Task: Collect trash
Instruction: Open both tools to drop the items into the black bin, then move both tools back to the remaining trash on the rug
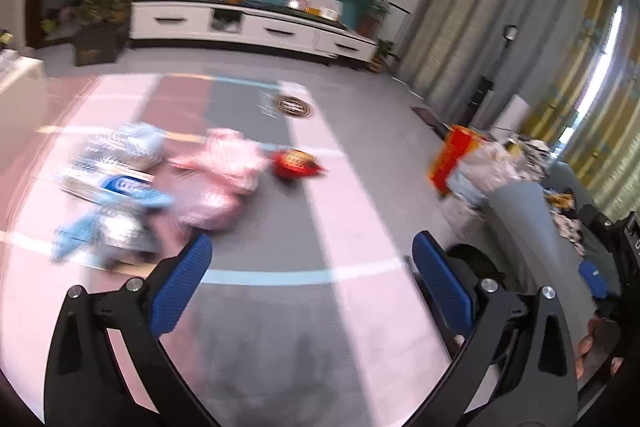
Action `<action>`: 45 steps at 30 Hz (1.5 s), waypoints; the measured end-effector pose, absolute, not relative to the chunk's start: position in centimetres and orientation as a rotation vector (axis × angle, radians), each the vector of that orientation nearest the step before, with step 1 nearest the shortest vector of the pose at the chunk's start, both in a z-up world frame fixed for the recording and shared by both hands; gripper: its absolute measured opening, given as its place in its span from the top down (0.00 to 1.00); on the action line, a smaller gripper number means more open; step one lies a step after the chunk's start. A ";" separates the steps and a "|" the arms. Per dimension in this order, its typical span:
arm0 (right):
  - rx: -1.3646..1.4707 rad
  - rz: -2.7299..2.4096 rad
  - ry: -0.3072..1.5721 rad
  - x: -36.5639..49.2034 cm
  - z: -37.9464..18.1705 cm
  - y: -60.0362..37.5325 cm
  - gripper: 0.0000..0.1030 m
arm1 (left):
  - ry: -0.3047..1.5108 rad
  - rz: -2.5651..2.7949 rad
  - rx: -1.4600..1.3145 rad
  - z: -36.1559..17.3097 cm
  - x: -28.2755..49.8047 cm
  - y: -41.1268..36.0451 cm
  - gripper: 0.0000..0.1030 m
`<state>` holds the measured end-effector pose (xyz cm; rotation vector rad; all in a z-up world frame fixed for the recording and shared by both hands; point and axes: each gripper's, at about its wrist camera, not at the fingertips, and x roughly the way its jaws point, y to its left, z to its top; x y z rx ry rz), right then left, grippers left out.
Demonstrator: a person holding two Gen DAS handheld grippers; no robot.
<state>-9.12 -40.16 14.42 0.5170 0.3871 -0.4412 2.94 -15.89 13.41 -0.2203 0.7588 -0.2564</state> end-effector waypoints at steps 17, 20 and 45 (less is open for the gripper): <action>0.157 -0.309 0.326 -5.1 14.8 -26.0 0.03 | 0.718 0.053 -0.209 13.4 0.5 -0.4 0.03; 0.088 -0.274 0.353 -4.0 14.4 -23.8 0.03 | 0.699 0.078 -0.236 13.3 0.8 0.8 0.03; -0.156 0.108 0.459 5.1 16.5 -8.5 0.03 | 0.771 0.208 -0.392 9.3 3.8 7.1 0.03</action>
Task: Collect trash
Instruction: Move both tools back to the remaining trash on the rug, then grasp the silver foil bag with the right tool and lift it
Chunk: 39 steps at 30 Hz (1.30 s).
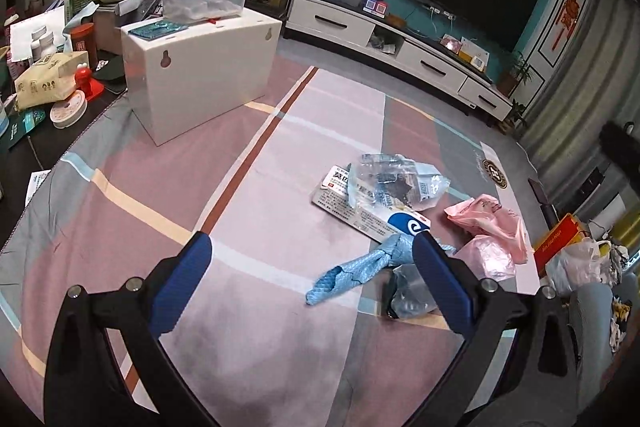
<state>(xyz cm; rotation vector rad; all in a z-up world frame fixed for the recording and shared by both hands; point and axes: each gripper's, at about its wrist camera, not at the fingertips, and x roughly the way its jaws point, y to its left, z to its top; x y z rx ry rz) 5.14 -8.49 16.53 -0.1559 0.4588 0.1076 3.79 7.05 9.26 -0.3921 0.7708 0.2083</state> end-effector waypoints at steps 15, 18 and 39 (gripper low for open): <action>-0.076 0.076 0.535 6.5 14.7 -11.7 0.03 | 0.808 0.203 -0.372 8.1 4.0 6.1 0.03; -0.072 0.074 0.539 6.7 14.6 -12.0 0.03 | 0.811 0.204 -0.366 7.9 4.0 6.0 0.03; -0.029 0.126 0.668 9.3 11.0 -12.0 0.03 | 0.838 0.207 -0.390 7.3 4.2 6.3 0.03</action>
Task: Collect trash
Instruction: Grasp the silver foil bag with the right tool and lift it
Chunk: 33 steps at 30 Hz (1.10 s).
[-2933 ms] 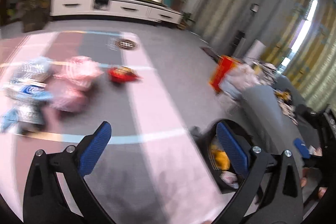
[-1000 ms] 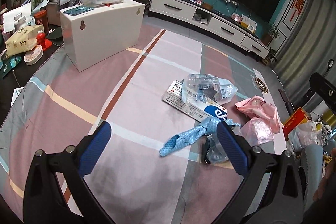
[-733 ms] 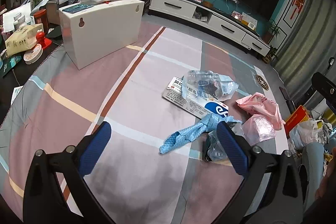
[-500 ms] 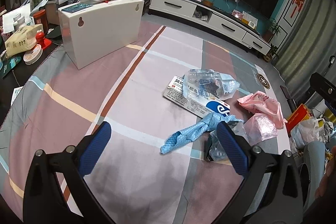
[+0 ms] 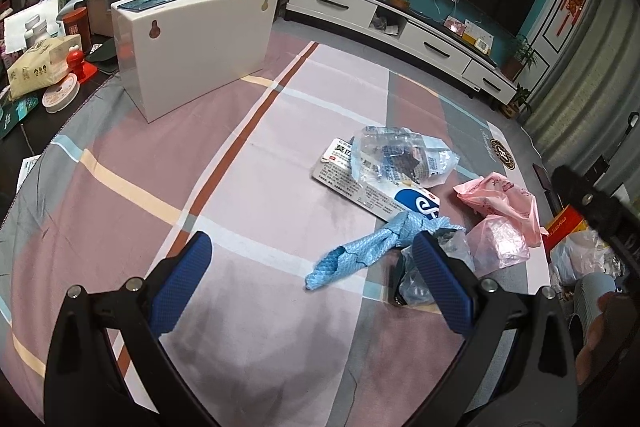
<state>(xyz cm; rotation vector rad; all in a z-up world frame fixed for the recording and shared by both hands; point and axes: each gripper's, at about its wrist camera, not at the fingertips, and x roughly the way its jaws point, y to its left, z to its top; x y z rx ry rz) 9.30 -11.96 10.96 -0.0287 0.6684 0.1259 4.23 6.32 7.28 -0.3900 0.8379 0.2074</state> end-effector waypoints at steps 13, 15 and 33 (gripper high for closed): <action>0.009 0.151 0.760 10.5 8.6 -11.9 0.03 | 0.855 0.215 -0.399 6.9 4.5 6.5 0.03; 0.011 0.156 0.759 10.4 8.7 -12.0 0.03 | 0.856 0.213 -0.400 6.9 4.5 6.5 0.03; 0.091 0.199 0.841 11.7 7.2 -12.8 0.12 | 0.892 0.217 -0.473 5.9 4.7 7.9 0.03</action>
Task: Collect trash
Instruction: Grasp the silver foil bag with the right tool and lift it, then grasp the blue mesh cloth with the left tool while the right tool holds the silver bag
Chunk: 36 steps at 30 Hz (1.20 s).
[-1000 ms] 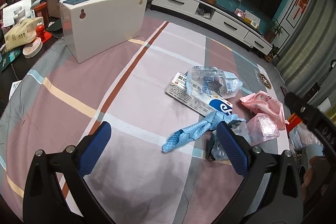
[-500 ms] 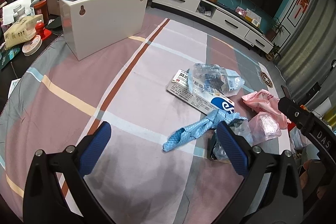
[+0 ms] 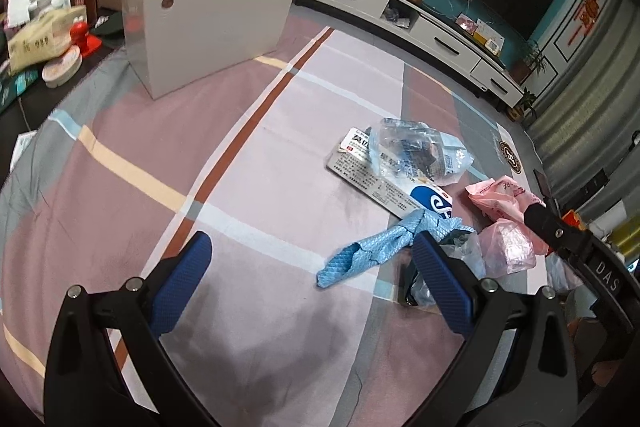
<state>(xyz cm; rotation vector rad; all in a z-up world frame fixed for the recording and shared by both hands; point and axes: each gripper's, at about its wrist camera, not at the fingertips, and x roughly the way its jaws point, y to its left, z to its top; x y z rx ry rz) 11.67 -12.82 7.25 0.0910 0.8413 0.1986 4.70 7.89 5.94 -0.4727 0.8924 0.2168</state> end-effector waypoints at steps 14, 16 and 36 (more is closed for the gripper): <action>0.026 0.379 0.990 10.4 4.4 -7.9 0.33 | 0.885 0.327 -0.554 5.3 4.6 11.0 0.03; -0.008 0.366 1.013 10.6 3.4 -7.4 0.37 | 0.893 0.322 -0.571 5.3 4.8 11.4 0.03; 0.182 0.232 0.836 6.4 9.5 -19.1 0.55 | 0.898 0.043 -0.407 5.7 8.8 5.0 0.04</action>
